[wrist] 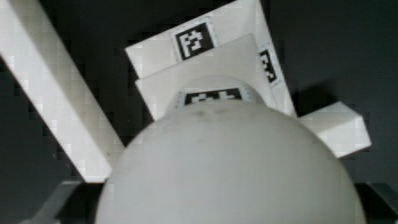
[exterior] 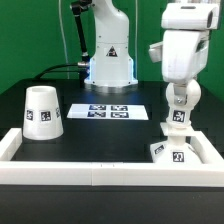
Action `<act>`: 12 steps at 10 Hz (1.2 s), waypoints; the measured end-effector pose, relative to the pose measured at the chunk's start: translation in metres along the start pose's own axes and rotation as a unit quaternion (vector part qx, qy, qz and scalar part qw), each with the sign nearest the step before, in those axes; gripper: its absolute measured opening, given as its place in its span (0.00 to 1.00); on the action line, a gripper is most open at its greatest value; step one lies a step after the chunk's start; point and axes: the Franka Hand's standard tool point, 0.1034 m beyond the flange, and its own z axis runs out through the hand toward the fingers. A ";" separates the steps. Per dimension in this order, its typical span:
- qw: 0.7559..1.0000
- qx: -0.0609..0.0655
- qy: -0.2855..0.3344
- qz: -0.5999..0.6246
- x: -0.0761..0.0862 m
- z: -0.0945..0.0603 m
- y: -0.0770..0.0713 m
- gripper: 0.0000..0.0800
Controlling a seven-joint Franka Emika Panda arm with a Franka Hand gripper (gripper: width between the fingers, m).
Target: Assemble lamp
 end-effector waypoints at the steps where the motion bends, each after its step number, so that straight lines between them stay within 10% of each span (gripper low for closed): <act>1: 0.998 0.001 0.000 0.062 0.000 0.000 0.000 0.72; 8: 0.946 0.008 0.004 0.324 0.001 0.000 -0.001 0.72; 12: 0.870 0.012 0.003 0.493 -0.003 0.001 0.000 0.72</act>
Offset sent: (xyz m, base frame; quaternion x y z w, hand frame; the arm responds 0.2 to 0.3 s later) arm 0.0009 0.0000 0.0009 0.0429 -0.0032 0.2832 0.9581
